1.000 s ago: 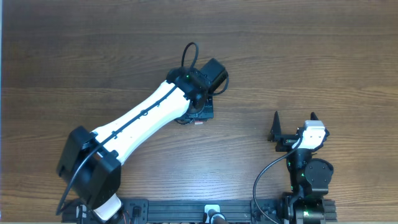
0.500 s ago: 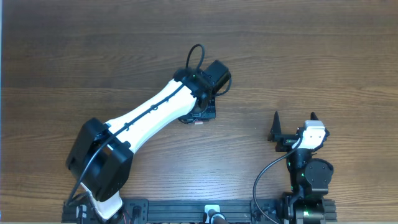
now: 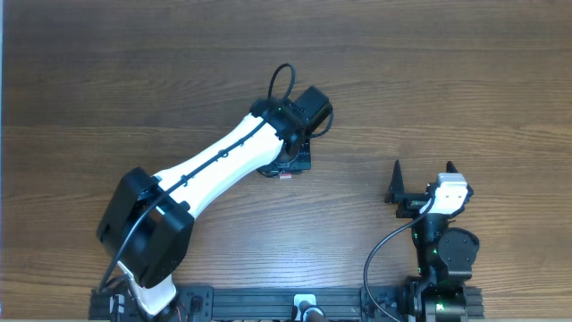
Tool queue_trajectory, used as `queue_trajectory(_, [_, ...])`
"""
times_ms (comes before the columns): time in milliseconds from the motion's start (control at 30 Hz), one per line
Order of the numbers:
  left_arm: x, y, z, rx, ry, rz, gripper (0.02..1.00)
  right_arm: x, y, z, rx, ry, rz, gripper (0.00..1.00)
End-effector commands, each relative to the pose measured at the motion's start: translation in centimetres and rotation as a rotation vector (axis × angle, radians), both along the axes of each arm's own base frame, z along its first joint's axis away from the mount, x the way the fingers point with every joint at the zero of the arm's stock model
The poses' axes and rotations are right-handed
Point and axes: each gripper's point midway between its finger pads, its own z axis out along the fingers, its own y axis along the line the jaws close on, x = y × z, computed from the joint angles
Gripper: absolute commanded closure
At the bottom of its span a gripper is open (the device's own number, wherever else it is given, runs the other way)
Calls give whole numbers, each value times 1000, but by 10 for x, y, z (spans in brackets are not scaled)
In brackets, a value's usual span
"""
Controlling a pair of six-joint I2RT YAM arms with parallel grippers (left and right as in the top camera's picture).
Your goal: Stack Cubes
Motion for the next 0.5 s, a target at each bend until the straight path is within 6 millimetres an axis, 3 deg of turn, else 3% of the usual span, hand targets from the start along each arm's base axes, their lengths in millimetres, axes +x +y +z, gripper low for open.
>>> queue_trajectory(33, [8,0,-1,7,-13,-6,980,0,3,-1,0,-2,15,9])
queue_trajectory(500, [6,1,-5,18,0,-6,980,0,3,-1,0,-2,15,7])
